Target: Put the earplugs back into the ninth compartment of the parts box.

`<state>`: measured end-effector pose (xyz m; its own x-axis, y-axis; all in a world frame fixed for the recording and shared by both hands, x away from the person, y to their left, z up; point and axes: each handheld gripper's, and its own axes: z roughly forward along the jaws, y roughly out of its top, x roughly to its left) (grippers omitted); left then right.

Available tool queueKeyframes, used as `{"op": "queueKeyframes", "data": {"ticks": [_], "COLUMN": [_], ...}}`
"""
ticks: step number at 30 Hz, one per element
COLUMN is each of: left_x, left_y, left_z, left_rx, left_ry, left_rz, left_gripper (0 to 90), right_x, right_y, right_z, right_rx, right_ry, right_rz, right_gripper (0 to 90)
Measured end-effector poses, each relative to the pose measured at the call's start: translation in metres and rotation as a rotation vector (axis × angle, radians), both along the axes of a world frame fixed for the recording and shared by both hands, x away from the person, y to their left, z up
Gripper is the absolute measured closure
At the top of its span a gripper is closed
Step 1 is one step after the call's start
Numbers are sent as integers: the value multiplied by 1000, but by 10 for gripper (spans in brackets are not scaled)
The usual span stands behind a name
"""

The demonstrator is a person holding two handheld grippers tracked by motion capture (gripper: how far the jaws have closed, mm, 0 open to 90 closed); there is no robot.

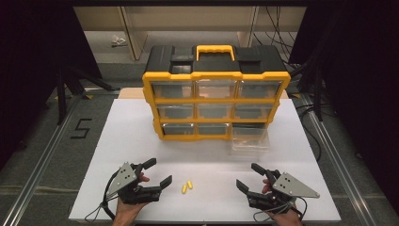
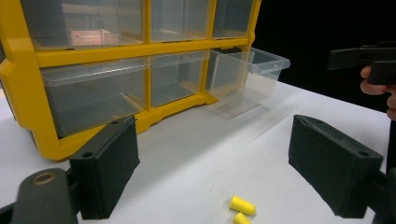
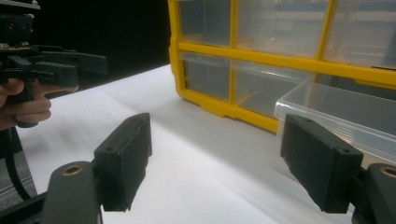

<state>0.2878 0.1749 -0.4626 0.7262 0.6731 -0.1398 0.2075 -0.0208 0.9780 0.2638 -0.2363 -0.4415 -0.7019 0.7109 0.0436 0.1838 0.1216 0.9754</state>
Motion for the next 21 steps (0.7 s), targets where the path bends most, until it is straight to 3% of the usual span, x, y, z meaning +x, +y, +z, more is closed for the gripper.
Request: {"op": "queueKeyframes", "data": {"ticks": [14,20,21], "left_x": [0,0,0], "left_y": [0,-1,-1], "left_z": [0,0,0], "left_rx": [2,1,0], "left_ry": [-12,-14,-14], "left_rz": [-6,-8,-8], "left_gripper": [156,157,157], "right_x": [-1,-1,0], "right_y": [8,13,17], "right_z": [-1,-1,0], "right_rx": [-43,-11,20], "right_ry": [-4,38,65], "right_rz": [32,55,70], "right_gripper": [246,238,236]}}
